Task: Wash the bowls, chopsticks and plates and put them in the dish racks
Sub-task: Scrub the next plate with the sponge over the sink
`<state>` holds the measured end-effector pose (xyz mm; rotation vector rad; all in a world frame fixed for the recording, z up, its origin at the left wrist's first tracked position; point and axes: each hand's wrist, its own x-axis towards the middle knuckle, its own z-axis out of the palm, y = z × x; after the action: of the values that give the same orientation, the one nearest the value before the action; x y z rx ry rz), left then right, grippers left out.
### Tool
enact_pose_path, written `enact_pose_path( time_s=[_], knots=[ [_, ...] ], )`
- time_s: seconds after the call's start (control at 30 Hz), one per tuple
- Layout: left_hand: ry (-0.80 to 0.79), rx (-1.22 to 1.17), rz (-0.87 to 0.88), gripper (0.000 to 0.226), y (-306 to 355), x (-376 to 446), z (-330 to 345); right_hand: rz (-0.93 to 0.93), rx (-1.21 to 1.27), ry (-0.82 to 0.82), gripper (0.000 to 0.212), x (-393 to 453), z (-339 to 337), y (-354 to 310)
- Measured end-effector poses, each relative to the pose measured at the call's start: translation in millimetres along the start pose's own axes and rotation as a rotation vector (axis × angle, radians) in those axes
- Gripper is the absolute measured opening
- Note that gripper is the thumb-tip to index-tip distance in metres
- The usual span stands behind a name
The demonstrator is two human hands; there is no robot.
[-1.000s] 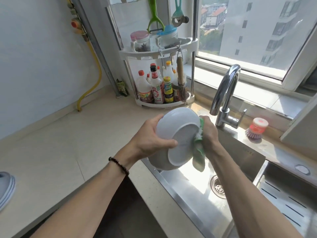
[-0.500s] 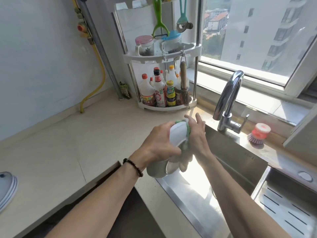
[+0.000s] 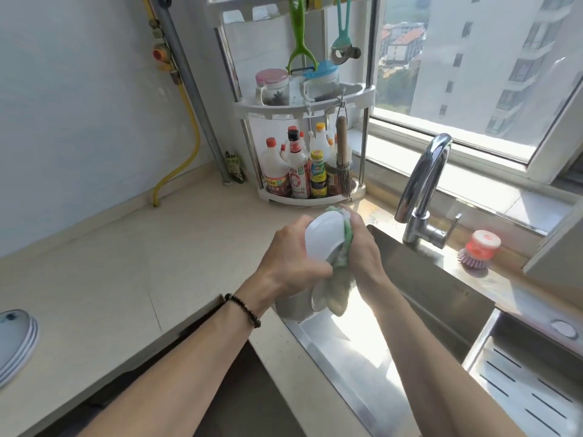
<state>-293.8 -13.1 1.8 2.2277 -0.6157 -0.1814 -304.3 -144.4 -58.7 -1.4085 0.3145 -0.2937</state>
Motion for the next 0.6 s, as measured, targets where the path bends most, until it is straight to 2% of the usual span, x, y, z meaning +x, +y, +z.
enact_pose_path(
  time_s=[0.07,0.13,0.17,0.23,0.27,0.3,0.37,0.5,0.6],
  knots=[
    [0.010,-0.019,-0.025,0.048,-1.9,-2.6,2.9,0.038,-0.009,0.010,0.046,0.7,1.2,3.7],
    [0.023,-0.003,-0.038,0.046,-3.6,-1.0,3.1,-0.064,-0.165,-0.053,0.054,-7.3,7.1,7.8],
    [0.020,0.014,-0.029,0.046,-4.6,-1.8,1.8,-0.062,-0.144,-0.051,0.050,-9.9,8.1,13.6],
    [0.002,-0.017,0.020,0.050,-3.8,-5.3,-0.8,0.041,0.051,0.008,0.030,-7.3,0.1,17.7],
    [-0.001,-0.050,0.049,0.052,-1.9,-8.7,-2.3,0.148,0.174,0.060,0.023,-3.8,-6.5,17.7],
    [-0.004,-0.084,0.073,0.054,1.2,-12.4,-3.5,0.230,0.274,0.110,0.026,-0.4,-13.4,20.5],
    [-0.020,-0.156,0.079,0.055,3.4,-14.4,-6.9,0.301,0.303,0.231,0.028,6.0,-21.9,23.1],
    [-0.235,-0.276,-0.076,0.042,3.7,-4.4,-21.0,0.238,0.141,0.228,0.033,6.2,-35.1,11.8],
    [-0.332,-0.185,-0.103,0.041,8.3,7.2,-19.8,0.136,-0.091,0.089,0.040,7.5,-33.0,-6.2]
  ],
)
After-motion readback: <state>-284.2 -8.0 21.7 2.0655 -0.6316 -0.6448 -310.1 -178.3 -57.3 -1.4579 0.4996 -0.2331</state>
